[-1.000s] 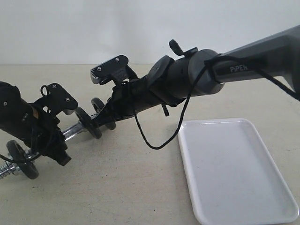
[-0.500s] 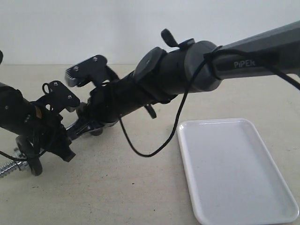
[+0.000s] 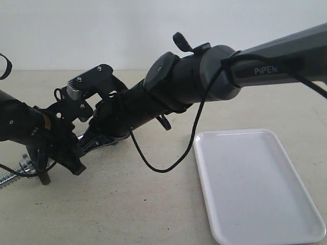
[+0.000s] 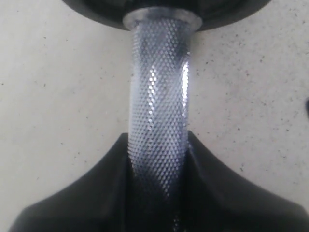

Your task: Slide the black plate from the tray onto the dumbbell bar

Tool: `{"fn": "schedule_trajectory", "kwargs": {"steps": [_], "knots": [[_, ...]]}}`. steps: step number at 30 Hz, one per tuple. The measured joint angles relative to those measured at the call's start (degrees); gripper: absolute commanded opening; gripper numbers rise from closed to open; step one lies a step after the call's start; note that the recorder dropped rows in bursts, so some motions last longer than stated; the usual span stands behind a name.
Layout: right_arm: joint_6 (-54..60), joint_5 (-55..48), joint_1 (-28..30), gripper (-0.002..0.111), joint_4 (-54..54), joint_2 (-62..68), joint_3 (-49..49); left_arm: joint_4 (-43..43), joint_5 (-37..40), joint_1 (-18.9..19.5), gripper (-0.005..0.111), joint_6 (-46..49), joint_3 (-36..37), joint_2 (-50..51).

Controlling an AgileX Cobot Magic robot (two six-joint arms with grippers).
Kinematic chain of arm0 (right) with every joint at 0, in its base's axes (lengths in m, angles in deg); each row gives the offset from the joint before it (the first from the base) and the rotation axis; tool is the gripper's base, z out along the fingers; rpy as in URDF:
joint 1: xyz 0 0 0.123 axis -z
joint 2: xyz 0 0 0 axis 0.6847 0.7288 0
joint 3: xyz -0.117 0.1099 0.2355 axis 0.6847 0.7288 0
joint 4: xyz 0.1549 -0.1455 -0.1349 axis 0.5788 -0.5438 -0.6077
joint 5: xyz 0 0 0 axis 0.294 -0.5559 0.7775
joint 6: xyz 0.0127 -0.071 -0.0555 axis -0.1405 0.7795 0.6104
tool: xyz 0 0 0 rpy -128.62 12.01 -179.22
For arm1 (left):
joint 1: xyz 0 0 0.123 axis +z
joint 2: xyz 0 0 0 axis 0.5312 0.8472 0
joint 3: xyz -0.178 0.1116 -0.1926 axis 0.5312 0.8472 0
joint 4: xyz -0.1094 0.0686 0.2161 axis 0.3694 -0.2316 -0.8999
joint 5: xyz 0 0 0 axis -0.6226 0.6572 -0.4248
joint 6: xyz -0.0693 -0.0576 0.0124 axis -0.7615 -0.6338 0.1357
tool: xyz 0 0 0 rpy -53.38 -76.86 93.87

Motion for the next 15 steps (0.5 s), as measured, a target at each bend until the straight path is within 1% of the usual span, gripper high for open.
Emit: {"fn": "schedule_trajectory", "kwargs": {"steps": [2, 4, 9, 12, 15], "knots": [[-1.4, -0.7, 0.0, 0.000, -2.0, -0.6, 0.0, 0.0, 0.0, 0.0, 0.004, -0.9, 0.0, 0.0], [-4.9, -1.6, 0.0, 0.000, -6.9, -1.7, 0.0, 0.0, 0.0, 0.0, 0.004, -2.1, 0.0, 0.0], [-18.4, -4.1, 0.0, 0.000, -24.0, -5.3, 0.0, 0.0, 0.0, 0.0, 0.004, -4.9, 0.0, 0.0], [-23.4, -6.5, 0.0, 0.000, -30.2, -7.5, 0.0, -0.1, 0.0, 0.0, 0.004, -8.2, 0.0, 0.0], [-25.7, -8.8, 0.0, 0.000, -33.6, -9.6, 0.0, -0.1, 0.0, -0.1, 0.004, -13.0, 0.0, 0.0]]}}
